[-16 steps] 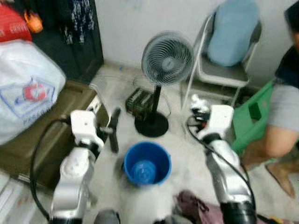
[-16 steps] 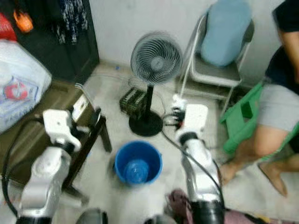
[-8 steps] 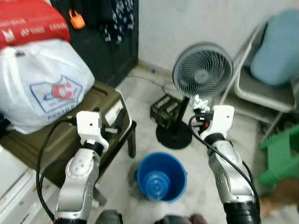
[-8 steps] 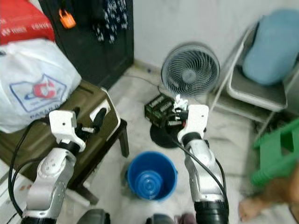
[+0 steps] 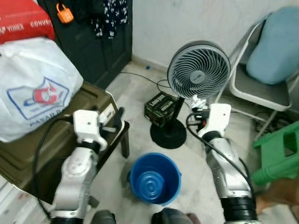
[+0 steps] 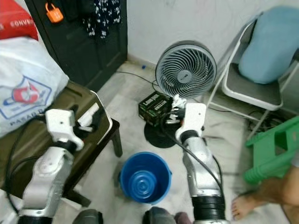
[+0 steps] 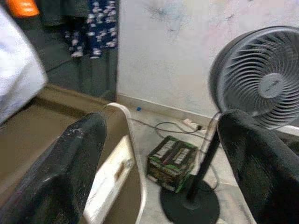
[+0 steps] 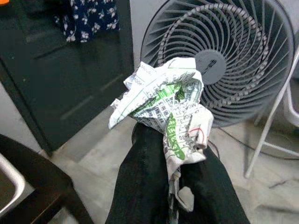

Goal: Clean up the room

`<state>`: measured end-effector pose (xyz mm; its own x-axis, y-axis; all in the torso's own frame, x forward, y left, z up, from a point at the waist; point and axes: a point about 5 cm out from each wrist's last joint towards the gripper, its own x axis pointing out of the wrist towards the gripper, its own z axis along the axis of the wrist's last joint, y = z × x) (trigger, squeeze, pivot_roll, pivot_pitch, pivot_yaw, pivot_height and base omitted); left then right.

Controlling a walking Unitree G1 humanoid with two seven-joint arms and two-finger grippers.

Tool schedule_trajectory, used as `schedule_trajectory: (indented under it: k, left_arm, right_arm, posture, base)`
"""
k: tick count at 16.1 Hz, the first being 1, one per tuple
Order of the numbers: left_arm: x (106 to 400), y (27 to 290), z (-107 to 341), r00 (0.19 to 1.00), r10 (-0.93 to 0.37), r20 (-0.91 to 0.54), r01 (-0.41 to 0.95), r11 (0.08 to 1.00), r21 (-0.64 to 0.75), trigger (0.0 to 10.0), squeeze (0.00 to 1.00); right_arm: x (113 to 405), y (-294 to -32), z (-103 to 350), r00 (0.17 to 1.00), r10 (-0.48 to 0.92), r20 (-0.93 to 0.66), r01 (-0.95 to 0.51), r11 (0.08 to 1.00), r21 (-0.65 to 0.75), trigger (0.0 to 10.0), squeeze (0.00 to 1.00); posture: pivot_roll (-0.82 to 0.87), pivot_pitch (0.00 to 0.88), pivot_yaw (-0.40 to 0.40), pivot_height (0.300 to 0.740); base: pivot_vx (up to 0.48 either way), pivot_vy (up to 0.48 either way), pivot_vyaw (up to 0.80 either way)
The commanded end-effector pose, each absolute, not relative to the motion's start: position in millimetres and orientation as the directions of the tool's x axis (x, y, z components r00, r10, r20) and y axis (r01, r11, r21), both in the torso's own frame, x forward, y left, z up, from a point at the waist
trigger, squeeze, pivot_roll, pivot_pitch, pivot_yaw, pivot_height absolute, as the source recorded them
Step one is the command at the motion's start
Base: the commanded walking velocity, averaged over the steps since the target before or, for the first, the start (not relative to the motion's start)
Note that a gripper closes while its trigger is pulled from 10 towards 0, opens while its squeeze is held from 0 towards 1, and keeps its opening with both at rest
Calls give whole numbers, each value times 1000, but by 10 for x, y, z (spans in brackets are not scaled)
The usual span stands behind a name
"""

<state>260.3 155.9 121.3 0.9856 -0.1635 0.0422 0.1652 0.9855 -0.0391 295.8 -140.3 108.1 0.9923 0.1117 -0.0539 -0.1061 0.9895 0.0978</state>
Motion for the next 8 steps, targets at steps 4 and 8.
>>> schedule_trajectory:
  k: [4, 8]
  left_arm:
    - [2638, 1582, 1300, 982, -177, 60, 178, 984, -14, 10000, 0]
    - [2484, 1636, 1292, 975, -219, 39, 218, 976, 32, 10000, 0]
  right_arm:
    - [2996, -1407, 1068, 993, 102, -67, -95, 991, 96, 10000, 0]
    - [3000, -1439, 914, 985, 69, -156, -55, 995, 88, 10000, 0]
  posture:
    - [48, 113, -93, 740]
    - [70, 150, -105, 740]
  base:
    - [0, 0, -361]
    - [0, 0, 0]
